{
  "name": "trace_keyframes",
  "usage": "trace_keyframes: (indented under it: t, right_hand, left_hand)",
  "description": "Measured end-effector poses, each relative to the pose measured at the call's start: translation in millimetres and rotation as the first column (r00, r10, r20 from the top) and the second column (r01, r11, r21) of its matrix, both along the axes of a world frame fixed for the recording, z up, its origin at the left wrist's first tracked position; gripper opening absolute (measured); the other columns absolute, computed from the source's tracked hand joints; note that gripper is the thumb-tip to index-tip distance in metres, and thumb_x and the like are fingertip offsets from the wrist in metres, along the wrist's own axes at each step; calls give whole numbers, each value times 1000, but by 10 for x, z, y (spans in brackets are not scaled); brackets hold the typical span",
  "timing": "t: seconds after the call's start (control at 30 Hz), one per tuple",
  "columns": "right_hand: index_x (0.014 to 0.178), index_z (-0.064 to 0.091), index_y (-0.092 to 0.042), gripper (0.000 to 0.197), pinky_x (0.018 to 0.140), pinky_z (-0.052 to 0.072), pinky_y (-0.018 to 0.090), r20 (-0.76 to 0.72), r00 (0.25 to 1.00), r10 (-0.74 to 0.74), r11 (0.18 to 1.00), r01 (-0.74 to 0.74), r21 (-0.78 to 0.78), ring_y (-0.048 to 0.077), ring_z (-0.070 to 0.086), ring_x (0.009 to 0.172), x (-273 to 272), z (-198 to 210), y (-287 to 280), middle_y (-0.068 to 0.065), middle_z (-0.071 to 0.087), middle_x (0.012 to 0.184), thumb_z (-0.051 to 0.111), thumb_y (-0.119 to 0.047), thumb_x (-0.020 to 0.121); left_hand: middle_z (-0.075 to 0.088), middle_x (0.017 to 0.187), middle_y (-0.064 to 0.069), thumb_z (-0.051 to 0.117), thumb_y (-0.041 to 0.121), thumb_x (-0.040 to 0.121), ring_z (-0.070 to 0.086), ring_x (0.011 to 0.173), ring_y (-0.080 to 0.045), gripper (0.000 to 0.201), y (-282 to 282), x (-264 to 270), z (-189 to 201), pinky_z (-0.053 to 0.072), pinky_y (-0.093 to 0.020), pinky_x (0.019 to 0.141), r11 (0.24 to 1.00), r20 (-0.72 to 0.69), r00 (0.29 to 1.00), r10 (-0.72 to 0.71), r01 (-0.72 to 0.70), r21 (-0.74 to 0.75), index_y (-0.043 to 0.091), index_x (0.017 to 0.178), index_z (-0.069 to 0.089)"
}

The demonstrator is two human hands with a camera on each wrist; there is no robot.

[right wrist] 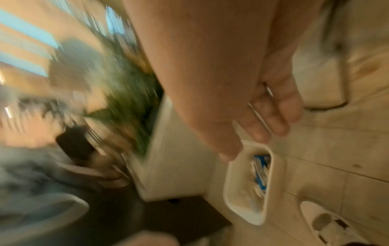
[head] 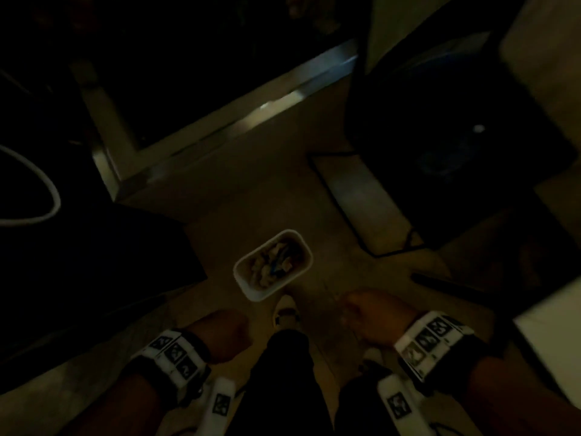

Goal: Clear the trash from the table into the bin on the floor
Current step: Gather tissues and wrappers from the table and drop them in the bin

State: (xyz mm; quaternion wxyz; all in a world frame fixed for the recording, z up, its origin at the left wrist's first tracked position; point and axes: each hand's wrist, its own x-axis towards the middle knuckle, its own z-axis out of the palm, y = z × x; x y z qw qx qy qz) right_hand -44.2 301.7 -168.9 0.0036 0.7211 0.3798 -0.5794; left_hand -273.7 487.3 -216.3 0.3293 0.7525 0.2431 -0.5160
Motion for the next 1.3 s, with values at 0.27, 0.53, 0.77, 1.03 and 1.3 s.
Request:
trace_keyframes:
  t: [0.27,0.53,0.77,1.03,1.3]
  right_hand:
    - [101,65,-21,25,70,37,10,-46,940,-337,929,341,142,-5,53,77,110,1771,-2127,-16,61,86,49,-41,95]
    - [94,67,-30,8,64,50,26,32,370,-928,362,881,305,15,63,65,257,2213,-3986,-9,64,70,59,-28,92]
    - [100,61,-36,10,65,51,24,61,397,-916,395,864,312,9,63,69,750,2382,-4658,-7,64,80,53,-37,94]
    - [106,59,-33,15,74,42,24,251,463,-850,525,783,334,11,55,86,1508,2327,-4678,-7,58,97,52,-37,94]
    - [112,57,-26,25,82,47,31,354,257,-899,415,759,502,20,57,95,2252,1956,-4528,0,60,101,62,-29,88]
  left_hand:
    - [58,111,14,45,59,92,58,99,-1,51,-471,848,1294,40,-6,83,944,245,912,-330,323,69,26,129,57]
    - [66,89,7,63,19,91,63,81,-1,9,-1738,2668,2121,49,-17,71,937,457,821,-342,332,105,28,90,61]
    - [58,89,4,54,35,96,57,79,-16,11,-3290,4032,2428,43,-30,68,950,676,669,-309,248,189,24,99,56]
    - [59,112,-8,62,52,84,57,100,-30,49,-4139,4793,2087,43,-33,74,962,669,722,-176,-19,274,13,112,54]
    - [68,82,-15,68,49,82,59,68,-29,45,-4173,4946,1900,46,-30,53,966,633,771,-71,-105,237,4,83,69]
